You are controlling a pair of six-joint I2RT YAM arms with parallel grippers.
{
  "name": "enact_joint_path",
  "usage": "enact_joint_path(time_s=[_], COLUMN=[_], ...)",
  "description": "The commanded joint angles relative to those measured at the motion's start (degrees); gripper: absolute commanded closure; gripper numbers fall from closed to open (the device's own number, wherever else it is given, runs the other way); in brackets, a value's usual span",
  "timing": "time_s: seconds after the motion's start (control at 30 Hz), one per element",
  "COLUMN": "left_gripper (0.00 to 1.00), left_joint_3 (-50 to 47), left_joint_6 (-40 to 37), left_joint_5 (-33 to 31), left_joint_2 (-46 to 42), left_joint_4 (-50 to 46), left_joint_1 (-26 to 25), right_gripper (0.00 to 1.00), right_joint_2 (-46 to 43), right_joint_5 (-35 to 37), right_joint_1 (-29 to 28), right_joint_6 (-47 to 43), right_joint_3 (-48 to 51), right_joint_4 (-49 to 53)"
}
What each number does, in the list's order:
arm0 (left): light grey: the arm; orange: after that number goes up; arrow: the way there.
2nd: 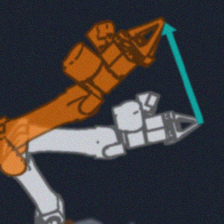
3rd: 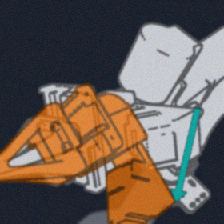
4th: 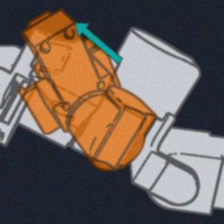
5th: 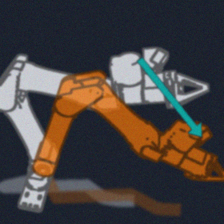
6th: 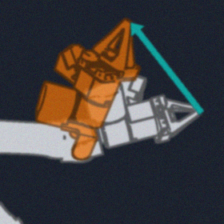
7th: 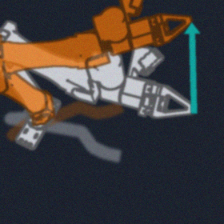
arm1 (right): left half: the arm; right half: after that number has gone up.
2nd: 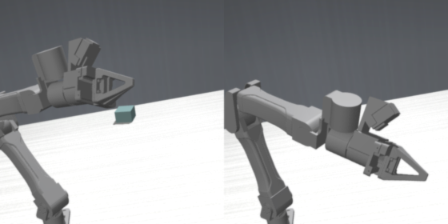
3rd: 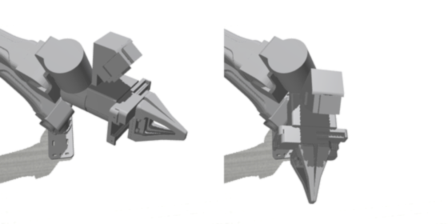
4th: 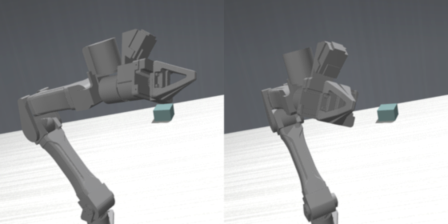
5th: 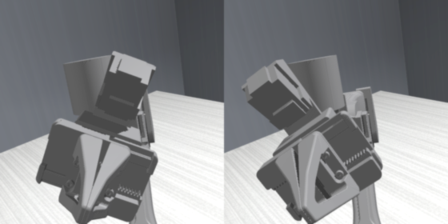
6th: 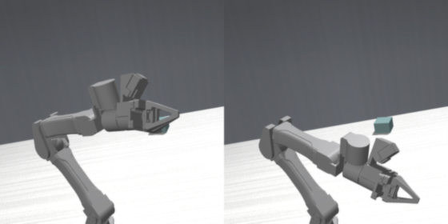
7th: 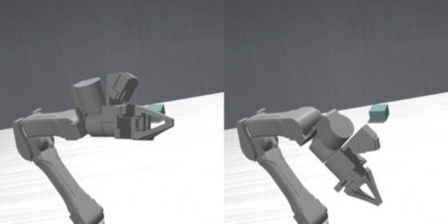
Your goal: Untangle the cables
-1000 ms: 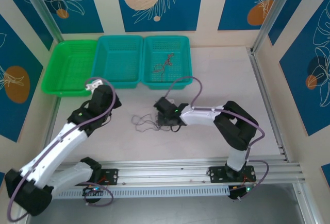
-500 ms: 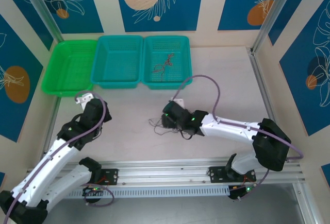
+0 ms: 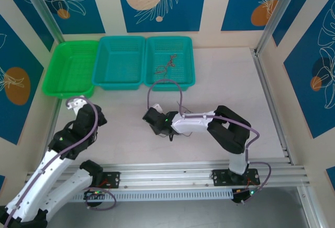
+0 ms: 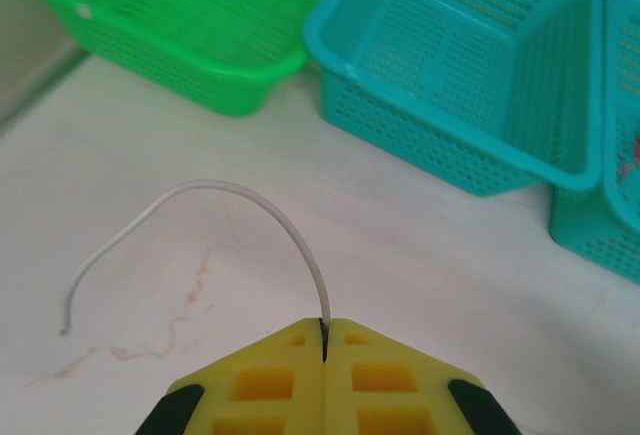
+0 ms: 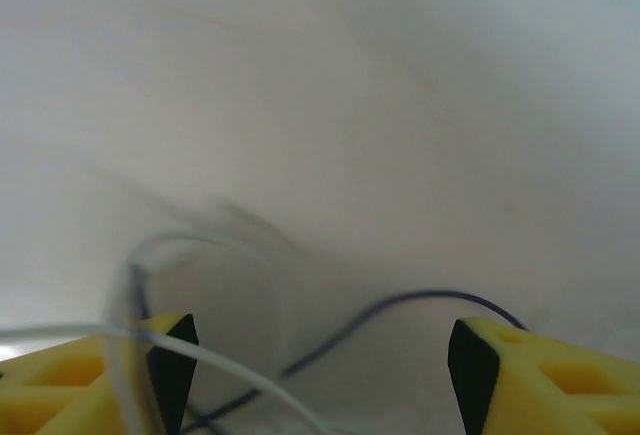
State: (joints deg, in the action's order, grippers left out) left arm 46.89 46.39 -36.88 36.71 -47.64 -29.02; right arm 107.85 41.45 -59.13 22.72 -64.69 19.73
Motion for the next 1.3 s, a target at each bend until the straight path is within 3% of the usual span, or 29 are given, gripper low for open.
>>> enact_joint_path(time_s=[0.0,0.07,0.2,0.3,0.43,0.53,0.67,0.77,0.9,1.03,1.27], left_gripper=[1.00,1.00,1.00,0.95,0.71,0.61,0.47,0.46,0.46,0.45,0.38], left_joint_3=[0.3,-2.8,-11.8,-18.5,-23.0,-23.0,-25.5,-27.4,-23.7,-19.5,-15.5], left_joint_6=[6.5,8.1,7.7,10.5,11.2,4.6,-14.7,-21.5,-25.5,-23.1,-16.4], left_joint_5=[-10.2,-10.5,-1.5,2.3,3.6,6.4,25.9,41.1,52.8,57.9,56.7], left_joint_2=[-1.6,-2.1,-1.0,-1.4,-3.9,-6.7,-13.2,-14.7,-7.2,3.4,20.0], left_joint_4=[-10.3,-9.8,-0.3,5.1,8.6,13.5,34.5,48.8,53.7,55.6,60.0], left_joint_1=[0.8,1.1,1.3,1.3,1.2,1.3,1.3,1.2,0.3,-3.3,-9.2], right_gripper=[0.33,0.43,0.87,1.00,1.00,1.00,1.00,1.00,1.00,1.00,1.00], right_joint_2=[-3.7,-6.4,-10.9,-13.5,-17.6,-20.2,-23.4,-25.5,-28.1,-29.9,-31.1], right_joint_5=[5.2,1.4,-3.9,-5.4,-8.0,-9.7,-13.1,-15.3,-16.8,-17.0,-17.7], right_joint_1=[2.6,3.7,4.1,4.7,5.7,6.3,7.4,8.0,8.4,8.5,8.5], right_joint_6=[2.2,2.5,1.6,1.3,-0.7,-2.5,-3.4,-3.3,-3.1,-3.0,-2.2], right_joint_3=[2.5,6.1,10.9,12.1,13.7,14.1,14.1,14.4,15.0,15.3,15.9], right_joint_4=[3.5,1.0,-4.1,-5.2,-7.3,-7.6,-7.2,-7.4,-7.4,-7.0,-6.6])
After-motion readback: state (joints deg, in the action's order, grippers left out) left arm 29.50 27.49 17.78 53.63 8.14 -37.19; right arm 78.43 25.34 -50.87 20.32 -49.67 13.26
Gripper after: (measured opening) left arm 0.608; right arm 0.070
